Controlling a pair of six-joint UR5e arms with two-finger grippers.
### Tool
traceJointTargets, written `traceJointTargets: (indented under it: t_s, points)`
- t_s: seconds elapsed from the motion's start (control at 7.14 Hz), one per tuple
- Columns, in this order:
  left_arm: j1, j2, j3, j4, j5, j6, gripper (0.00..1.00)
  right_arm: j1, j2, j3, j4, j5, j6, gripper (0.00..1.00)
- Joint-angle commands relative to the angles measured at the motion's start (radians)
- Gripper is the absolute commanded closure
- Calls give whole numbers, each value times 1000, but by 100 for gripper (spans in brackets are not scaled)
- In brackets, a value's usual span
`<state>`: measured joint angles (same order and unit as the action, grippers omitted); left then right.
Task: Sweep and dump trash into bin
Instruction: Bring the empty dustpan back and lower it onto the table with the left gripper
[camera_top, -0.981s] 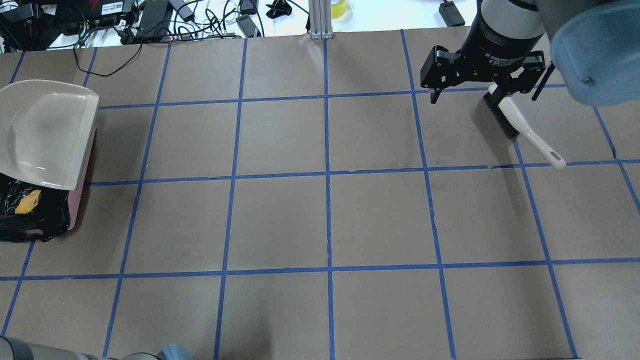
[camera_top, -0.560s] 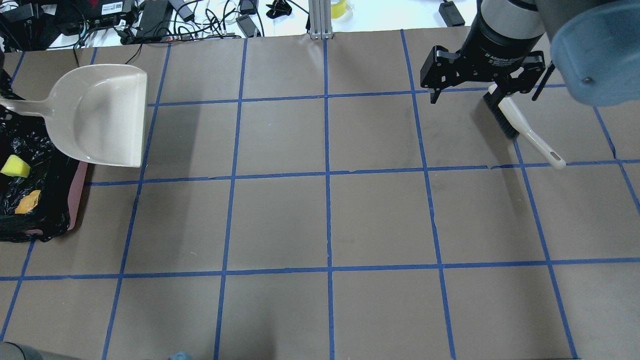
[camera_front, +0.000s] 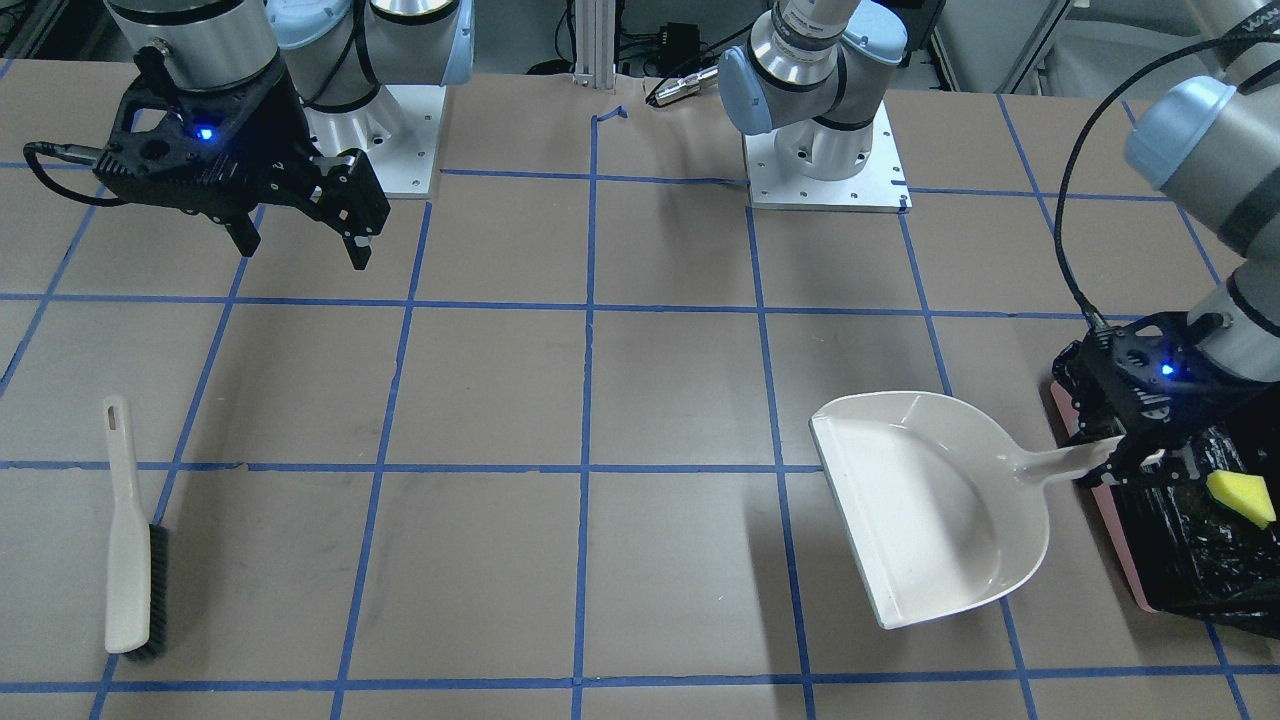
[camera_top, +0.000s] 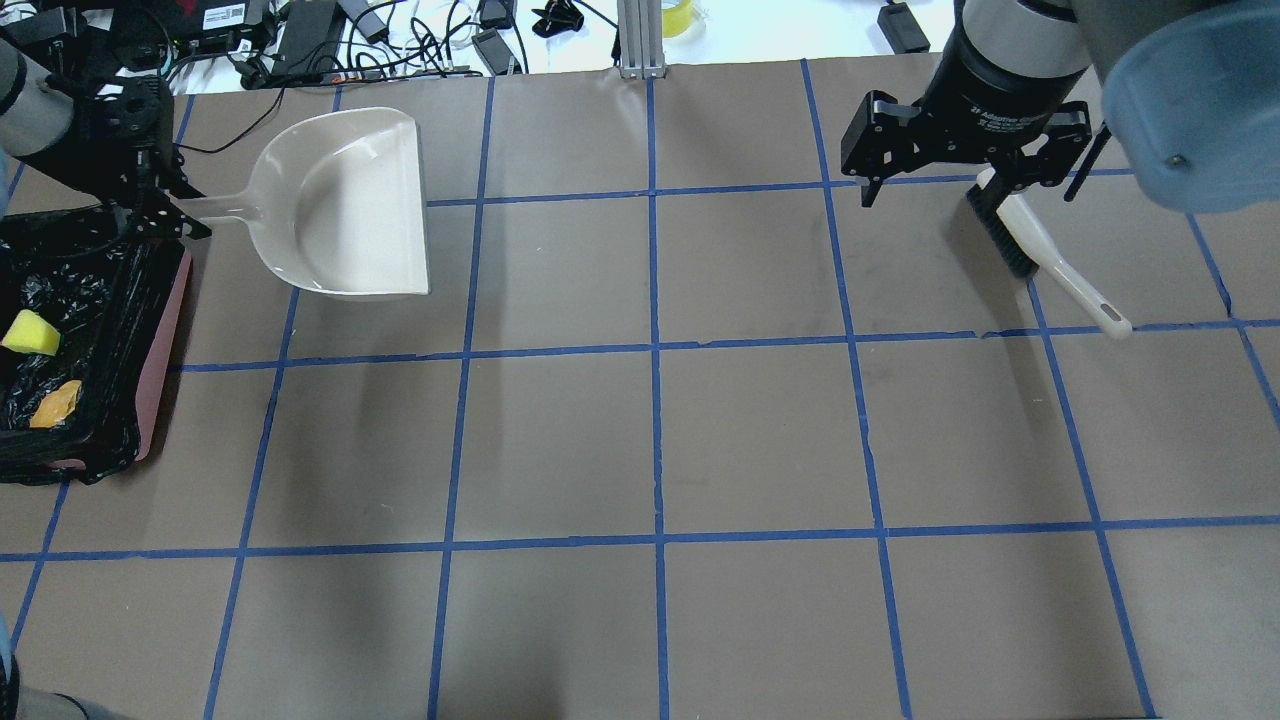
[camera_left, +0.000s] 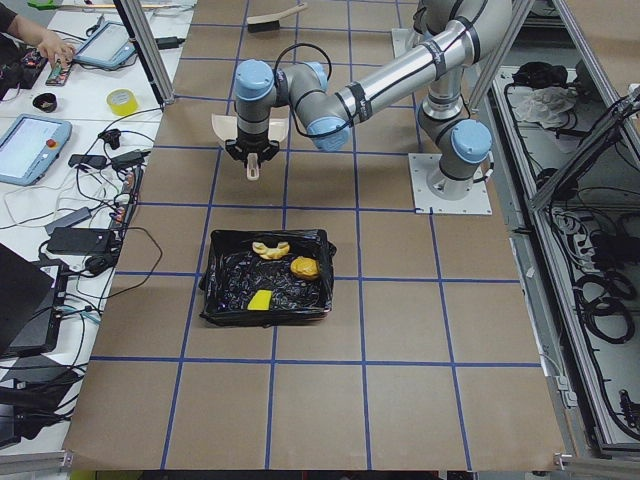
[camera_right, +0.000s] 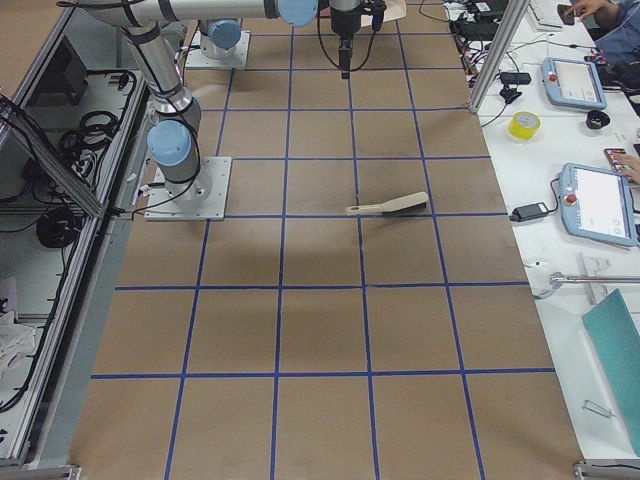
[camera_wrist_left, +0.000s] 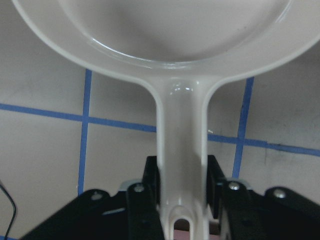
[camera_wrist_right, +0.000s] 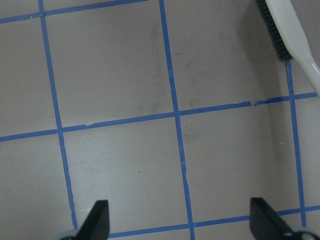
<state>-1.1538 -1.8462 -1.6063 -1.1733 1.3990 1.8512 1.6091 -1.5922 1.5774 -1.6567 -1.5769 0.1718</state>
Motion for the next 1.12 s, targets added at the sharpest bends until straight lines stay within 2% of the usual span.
traceJointTargets:
  t_s: [0.0,0.28,0.98]
  points:
    - [-58,-40,-1,33,-11,-62,100,0,0,1,0,0,0,0]
    - [-89,-92,0,82,-50,-99,100,0,0,1,0,0,0,0]
    - [-124,-209,23,211,-54,-145,100,0,0,-2,0,0,-2,0]
